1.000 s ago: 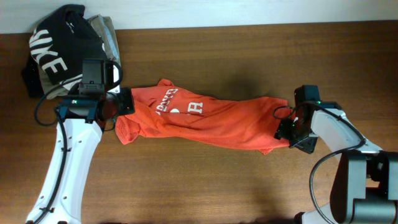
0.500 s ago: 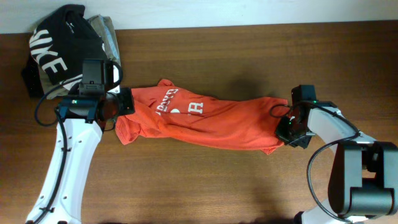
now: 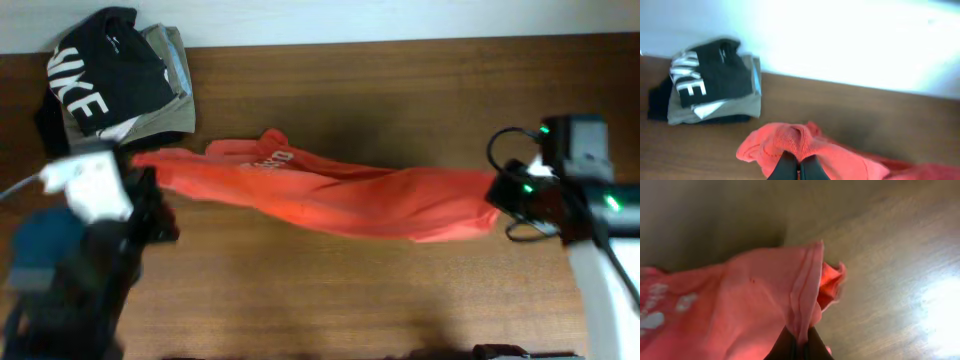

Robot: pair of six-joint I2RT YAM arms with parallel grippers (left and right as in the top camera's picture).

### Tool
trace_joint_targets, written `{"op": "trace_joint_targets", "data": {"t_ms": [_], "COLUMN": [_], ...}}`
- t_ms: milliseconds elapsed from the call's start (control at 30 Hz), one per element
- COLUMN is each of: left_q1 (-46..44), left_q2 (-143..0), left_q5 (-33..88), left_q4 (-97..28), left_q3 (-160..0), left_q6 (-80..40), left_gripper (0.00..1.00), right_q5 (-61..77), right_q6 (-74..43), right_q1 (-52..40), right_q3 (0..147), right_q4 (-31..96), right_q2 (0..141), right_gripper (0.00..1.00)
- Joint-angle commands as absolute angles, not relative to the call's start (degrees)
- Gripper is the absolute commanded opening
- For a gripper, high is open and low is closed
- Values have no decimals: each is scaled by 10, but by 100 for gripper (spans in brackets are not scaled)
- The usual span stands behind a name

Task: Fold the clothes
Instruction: 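Lift the shirt with both grippers and lay it flat on the table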

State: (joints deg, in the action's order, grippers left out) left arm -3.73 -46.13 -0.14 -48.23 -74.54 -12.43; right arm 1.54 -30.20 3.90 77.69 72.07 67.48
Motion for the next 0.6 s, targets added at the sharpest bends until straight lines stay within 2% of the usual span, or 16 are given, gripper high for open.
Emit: {"op": "trace_joint_targets", "data": {"t_ms": [0,100,233,333,400,500,567], "left_q1": [-36,-36,-36,-36,-36,-36,-36], "left_q2": [-360,-299,-294,-314,-358,-545,-668], "left_q5": [3,3,-41,-80,-80,-80,-80], "left_q4": [-481,-485,-519,-489,-485,-465,-403], "left_q3": [-751,-784,-881,-882,-882,-882,-882], "left_q6": [-140,-146,-145,-145,-145,-145,-145], "left_gripper": [0,0,0,0,0,0,0], "right_q5": [10,10,10,6,6,6,6], "right_q6": [-303,-303,-303,-310,-320,-333,-335], "right_q1": [38,38,38,38,38,38,38], "right_q3": [845,924,1041,1046,1046,1041,1041], "right_q4": [754,781,795,778,775,756,704], "right_q2": [587,524,501,520,562,684,784], "right_gripper": [4,4,4,4,4,4,4]}}
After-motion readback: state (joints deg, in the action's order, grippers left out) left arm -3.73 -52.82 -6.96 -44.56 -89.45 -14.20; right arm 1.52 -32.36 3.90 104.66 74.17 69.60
